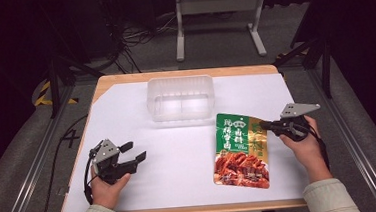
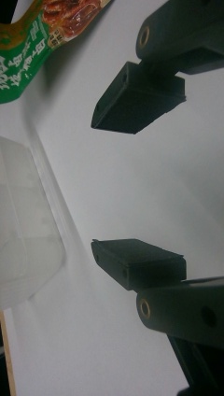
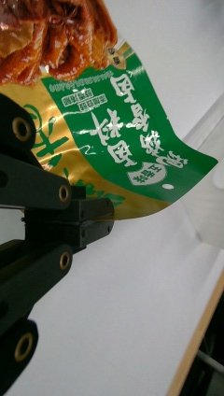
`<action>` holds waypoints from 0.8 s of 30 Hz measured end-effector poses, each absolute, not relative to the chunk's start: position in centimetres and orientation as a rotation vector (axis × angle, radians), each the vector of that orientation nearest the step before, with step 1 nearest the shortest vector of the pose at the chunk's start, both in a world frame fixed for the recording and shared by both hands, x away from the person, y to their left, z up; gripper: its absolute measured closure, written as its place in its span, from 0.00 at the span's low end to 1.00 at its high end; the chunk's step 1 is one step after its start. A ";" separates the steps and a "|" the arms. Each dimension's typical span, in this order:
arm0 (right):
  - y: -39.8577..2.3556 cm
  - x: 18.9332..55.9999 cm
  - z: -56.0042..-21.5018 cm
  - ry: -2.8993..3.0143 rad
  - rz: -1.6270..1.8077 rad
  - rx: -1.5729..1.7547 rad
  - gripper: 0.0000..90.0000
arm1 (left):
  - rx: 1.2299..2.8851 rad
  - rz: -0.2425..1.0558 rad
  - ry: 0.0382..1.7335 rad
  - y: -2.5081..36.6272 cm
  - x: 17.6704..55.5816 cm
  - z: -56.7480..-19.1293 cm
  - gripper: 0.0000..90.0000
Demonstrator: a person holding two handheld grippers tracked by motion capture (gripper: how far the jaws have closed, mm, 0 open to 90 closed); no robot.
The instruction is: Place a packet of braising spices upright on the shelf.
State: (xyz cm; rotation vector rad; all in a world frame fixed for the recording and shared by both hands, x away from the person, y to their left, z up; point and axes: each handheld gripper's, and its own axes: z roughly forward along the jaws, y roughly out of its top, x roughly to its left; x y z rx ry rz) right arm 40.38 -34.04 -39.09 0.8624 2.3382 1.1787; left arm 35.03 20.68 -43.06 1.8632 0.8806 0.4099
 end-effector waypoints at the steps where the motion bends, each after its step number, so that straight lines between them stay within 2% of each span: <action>1: -34.0 40.0 -38.5 2.327 1.191 0.849 1.00 | 1.863 0.409 0.880 20.6 35.1 -43.0 0.40; 10: -33.4 37.2 -34.3 2.272 1.254 0.746 1.00 | 1.862 0.408 0.872 20.5 35.3 -43.0 0.40; 24: -32.2 34.3 -30.0 2.262 1.369 0.629 1.00 | 1.850 0.406 0.877 20.6 35.2 -42.9 0.40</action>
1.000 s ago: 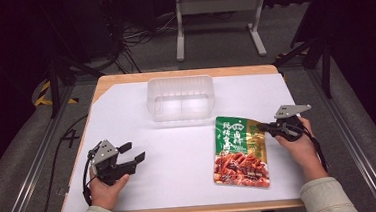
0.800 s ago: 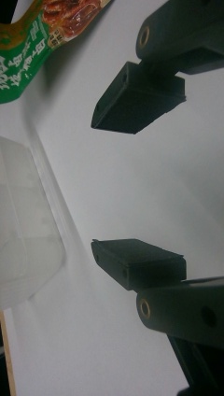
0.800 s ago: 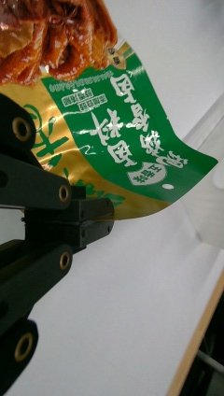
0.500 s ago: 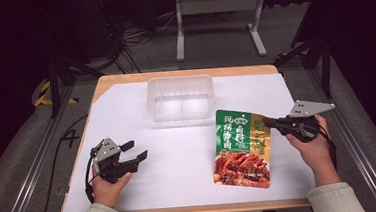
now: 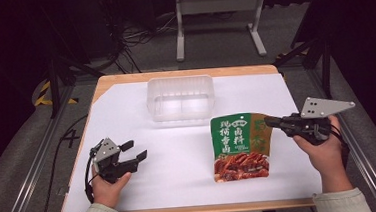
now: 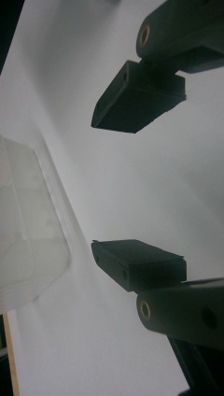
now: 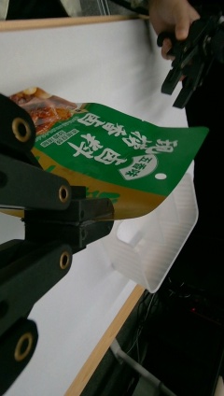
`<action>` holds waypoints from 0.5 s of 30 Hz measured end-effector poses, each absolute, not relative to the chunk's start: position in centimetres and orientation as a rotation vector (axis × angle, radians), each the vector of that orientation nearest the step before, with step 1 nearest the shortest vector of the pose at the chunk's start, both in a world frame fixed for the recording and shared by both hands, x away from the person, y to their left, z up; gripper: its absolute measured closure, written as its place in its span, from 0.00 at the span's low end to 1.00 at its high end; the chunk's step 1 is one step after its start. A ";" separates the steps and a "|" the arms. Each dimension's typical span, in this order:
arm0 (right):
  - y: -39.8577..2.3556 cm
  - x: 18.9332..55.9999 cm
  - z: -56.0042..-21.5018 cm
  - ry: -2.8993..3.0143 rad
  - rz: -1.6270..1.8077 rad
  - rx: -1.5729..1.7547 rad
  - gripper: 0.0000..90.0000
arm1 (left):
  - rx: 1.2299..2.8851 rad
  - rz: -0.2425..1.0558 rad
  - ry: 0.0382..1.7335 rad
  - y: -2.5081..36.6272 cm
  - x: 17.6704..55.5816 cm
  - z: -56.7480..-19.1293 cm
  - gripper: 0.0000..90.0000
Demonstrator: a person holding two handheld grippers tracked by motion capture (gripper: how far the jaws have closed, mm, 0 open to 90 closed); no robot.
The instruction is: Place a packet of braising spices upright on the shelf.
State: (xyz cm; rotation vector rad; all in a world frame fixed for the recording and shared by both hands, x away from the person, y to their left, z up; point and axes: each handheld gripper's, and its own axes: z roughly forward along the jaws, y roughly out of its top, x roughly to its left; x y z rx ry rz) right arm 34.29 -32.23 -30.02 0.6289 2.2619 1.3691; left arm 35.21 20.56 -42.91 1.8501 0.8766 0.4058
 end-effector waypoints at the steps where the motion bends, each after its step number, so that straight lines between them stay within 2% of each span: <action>1: -32.1 34.1 -29.8 2.260 1.377 0.622 1.00 | 1.849 0.405 0.876 20.6 35.2 -42.9 0.39; 15: -31.8 32.1 -27.6 2.158 1.432 0.566 1.00 | 1.856 0.402 0.873 20.4 35.3 -43.0 0.39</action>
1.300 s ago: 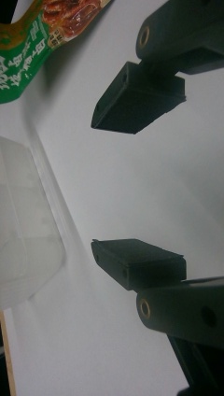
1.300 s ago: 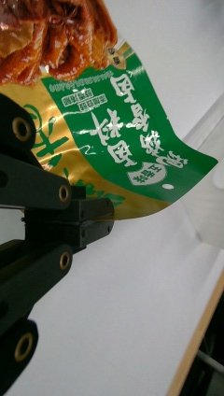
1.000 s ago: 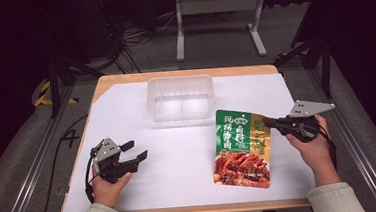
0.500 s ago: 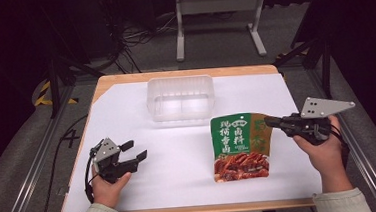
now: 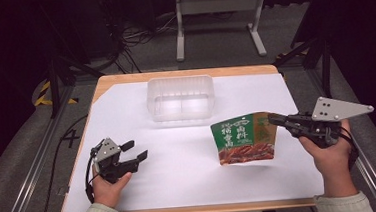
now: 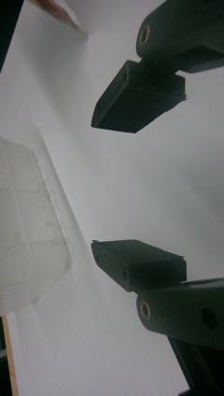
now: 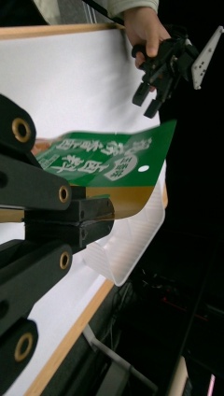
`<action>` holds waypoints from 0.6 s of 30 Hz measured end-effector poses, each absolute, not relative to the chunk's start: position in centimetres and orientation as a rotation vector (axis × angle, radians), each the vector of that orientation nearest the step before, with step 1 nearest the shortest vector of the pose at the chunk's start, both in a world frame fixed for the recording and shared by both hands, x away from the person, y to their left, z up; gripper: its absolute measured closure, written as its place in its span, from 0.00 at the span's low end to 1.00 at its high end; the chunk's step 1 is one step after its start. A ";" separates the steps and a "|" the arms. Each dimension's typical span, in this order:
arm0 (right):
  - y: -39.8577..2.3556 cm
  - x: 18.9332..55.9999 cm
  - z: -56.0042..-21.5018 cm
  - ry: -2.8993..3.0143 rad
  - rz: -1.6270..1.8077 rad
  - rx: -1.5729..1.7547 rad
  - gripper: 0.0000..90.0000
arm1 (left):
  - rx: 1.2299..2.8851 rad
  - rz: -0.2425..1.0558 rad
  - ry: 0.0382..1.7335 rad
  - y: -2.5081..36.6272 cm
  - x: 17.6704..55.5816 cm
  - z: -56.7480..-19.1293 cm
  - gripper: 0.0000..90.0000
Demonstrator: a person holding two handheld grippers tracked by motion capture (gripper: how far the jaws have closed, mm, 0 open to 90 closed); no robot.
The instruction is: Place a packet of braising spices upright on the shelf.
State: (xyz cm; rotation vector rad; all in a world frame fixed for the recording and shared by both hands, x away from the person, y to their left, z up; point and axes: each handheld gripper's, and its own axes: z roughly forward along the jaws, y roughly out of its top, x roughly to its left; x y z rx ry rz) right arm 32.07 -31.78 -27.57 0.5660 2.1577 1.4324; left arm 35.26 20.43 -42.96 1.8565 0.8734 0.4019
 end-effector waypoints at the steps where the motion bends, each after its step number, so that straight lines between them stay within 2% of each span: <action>1: -31.8 32.0 -27.5 2.143 1.431 0.563 1.00 | 1.857 0.400 0.874 20.4 35.3 -43.0 0.39; 18: -32.6 32.0 -27.4 1.930 1.602 0.703 1.00 | 1.858 0.398 0.872 20.4 35.3 -43.1 0.39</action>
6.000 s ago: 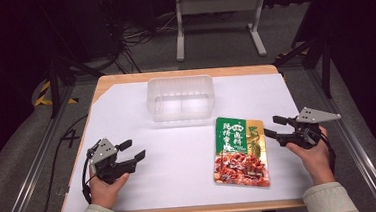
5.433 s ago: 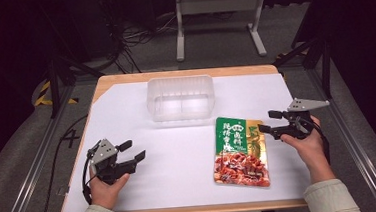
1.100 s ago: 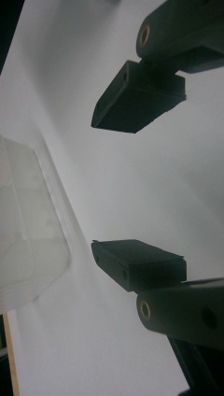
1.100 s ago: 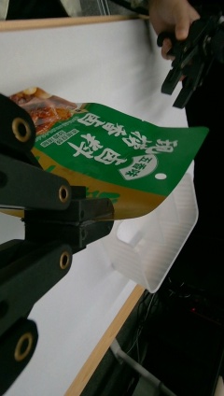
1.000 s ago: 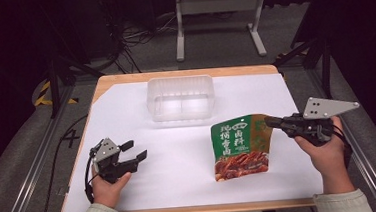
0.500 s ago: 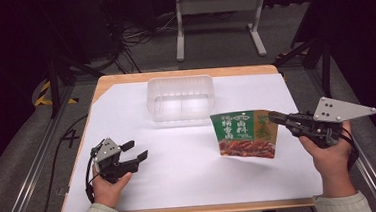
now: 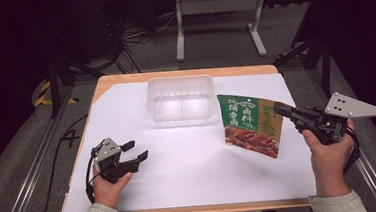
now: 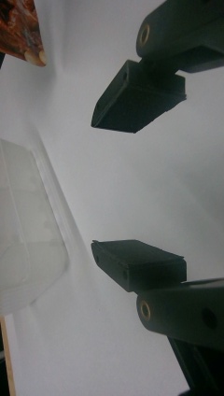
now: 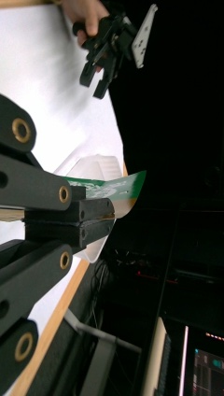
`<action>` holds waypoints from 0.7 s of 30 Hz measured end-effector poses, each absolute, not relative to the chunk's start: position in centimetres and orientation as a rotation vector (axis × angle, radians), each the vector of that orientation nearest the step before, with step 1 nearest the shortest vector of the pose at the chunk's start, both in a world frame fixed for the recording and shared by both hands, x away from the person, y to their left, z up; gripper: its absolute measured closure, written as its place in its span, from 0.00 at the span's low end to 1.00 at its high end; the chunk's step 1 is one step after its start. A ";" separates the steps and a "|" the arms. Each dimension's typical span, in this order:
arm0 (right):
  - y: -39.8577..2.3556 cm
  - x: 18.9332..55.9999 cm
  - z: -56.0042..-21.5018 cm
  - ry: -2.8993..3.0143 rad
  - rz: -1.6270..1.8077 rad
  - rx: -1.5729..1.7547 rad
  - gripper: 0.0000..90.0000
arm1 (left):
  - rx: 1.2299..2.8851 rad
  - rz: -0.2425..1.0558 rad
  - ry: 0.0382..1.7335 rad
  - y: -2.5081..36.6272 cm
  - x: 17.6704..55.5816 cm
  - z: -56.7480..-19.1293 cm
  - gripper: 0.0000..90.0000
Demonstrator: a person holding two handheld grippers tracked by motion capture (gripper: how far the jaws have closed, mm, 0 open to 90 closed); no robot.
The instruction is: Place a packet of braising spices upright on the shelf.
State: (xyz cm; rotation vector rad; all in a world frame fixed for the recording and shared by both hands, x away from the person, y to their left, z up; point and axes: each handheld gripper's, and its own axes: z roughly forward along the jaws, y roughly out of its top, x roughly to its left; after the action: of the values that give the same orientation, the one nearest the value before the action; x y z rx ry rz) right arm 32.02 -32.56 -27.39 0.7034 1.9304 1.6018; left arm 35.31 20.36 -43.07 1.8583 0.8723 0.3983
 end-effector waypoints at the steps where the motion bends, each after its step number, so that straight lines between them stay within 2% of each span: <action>1: -32.6 32.1 -27.4 1.932 1.616 0.713 1.00 | 1.858 0.399 0.872 20.3 35.3 -43.1 0.39; 11: -31.8 32.6 -26.6 1.940 1.656 0.732 1.00 | 1.860 0.405 0.874 20.3 35.3 -43.0 0.39; 21: -29.9 34.8 -24.0 1.958 1.652 0.728 1.00 | 1.863 0.403 0.882 20.4 35.2 -43.0 0.39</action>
State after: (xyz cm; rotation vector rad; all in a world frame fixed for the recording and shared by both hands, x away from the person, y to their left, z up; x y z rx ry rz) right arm 34.82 -29.93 -24.01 0.7276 1.9577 1.6517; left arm 35.22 20.36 -43.02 1.8630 0.8816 0.4034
